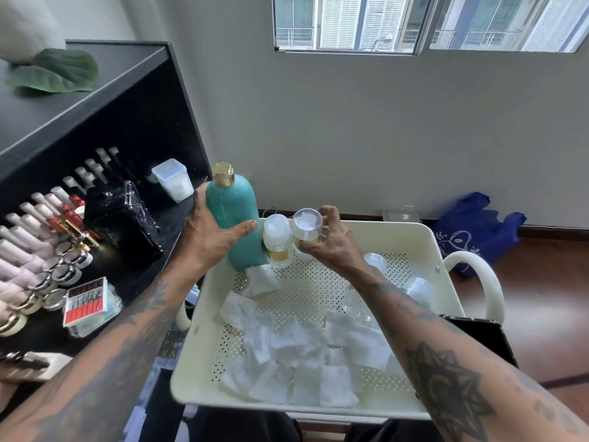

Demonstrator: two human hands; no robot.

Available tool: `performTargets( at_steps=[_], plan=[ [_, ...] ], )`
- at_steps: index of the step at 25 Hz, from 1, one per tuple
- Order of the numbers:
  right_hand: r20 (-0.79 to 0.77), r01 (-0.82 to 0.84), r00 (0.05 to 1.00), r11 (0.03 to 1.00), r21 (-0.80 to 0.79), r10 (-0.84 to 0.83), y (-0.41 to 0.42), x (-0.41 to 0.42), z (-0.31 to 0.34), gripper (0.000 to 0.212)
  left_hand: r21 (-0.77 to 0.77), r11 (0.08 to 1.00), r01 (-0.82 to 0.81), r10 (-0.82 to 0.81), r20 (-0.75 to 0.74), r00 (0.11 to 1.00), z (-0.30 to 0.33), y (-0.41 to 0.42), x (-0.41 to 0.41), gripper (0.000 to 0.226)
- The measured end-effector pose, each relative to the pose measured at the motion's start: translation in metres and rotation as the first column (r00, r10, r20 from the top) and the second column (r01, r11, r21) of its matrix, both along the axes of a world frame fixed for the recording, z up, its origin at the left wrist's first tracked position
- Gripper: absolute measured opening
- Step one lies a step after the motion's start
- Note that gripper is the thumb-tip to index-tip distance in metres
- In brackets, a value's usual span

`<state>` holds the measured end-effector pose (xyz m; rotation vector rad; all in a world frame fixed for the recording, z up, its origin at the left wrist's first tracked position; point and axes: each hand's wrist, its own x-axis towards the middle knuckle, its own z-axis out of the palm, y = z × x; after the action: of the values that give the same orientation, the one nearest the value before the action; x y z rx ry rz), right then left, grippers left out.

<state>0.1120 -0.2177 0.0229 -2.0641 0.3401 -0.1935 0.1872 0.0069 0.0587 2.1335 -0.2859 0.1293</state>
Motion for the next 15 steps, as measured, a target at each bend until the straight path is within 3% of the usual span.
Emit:
performTargets(
  at_steps=[6, 11, 12, 15],
  plan=[
    [-0.112, 0.001, 0.994, 0.998, -0.055, -0.007, 0.003, -0.005, -0.019, 0.067, 0.014, 1.0, -0.001, 0.001, -0.001, 1.0, 0.006, -0.002, -0.005, 0.094],
    [-0.047, 0.073, 0.997, 0.994, 0.085, -0.069, -0.012, -0.008, 0.001, 0.063, 0.011, 1.0, 0.003, -0.003, 0.005, 1.0, 0.007, -0.004, -0.007, 0.095],
    [-0.06, 0.051, 0.997, 0.998, 0.034, -0.048, -0.021, -0.008, 0.01, 0.065, 0.015, 1.0, 0.001, -0.001, 0.007, 1.0, 0.007, -0.004, -0.007, 0.095],
    [-0.099, -0.052, 0.995, 0.941, -0.335, 0.02, -0.045, -0.007, 0.042, 0.076, 0.027, 1.0, -0.004, 0.004, 0.001, 1.0, 0.007, -0.004, -0.007, 0.096]
  ],
)
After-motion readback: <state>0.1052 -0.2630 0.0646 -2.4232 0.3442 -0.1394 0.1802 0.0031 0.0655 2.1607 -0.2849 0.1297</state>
